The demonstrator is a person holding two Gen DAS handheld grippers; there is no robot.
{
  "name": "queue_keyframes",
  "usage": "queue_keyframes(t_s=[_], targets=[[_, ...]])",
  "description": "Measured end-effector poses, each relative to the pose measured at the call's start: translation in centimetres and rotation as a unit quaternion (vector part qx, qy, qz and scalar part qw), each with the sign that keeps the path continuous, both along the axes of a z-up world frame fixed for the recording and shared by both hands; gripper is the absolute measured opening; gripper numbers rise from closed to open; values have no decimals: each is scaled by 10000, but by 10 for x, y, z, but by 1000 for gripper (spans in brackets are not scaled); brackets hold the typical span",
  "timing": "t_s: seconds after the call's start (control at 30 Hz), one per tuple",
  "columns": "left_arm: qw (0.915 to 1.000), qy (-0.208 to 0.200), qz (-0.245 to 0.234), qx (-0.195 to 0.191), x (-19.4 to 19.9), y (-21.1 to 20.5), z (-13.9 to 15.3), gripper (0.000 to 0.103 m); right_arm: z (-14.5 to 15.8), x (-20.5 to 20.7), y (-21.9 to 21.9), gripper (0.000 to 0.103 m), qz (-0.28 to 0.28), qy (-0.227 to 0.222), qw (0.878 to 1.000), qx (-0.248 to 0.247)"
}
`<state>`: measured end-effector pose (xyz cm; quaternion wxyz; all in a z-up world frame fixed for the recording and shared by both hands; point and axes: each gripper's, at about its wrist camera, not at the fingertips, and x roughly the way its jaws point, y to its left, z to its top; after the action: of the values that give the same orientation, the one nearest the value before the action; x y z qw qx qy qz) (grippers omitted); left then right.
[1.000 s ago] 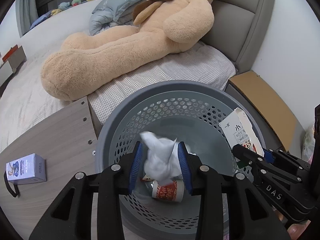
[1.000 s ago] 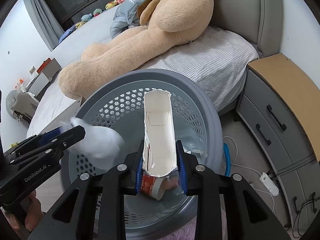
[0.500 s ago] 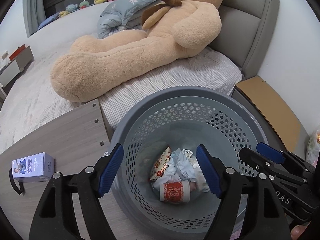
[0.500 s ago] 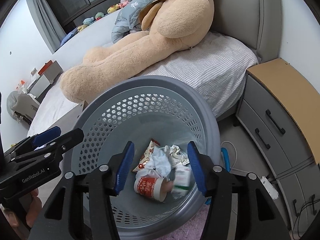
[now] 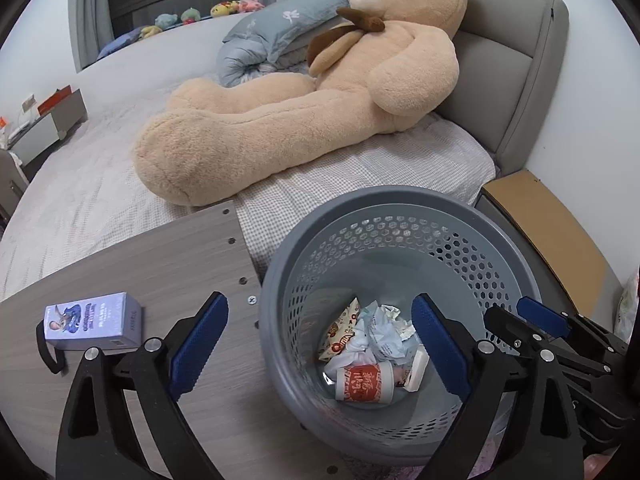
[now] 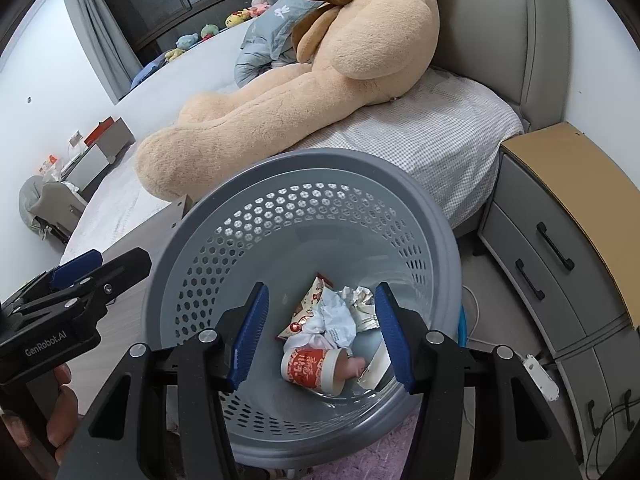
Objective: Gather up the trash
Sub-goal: 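Move both tools back from the wastebasket toward the table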
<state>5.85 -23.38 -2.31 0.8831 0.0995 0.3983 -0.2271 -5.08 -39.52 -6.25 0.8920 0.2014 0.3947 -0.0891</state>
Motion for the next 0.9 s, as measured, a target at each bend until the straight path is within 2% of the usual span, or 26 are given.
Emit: queue_keyframes(t_s=[0.4,0.9], targets=[[9993,-175,309,-120,-9,44,13,94,10,-3,33,59,276,-113,9995,-109],[9963,-212,793,-250,-9,118,12,94,22,21,97,62,767,-213,9964,-283]])
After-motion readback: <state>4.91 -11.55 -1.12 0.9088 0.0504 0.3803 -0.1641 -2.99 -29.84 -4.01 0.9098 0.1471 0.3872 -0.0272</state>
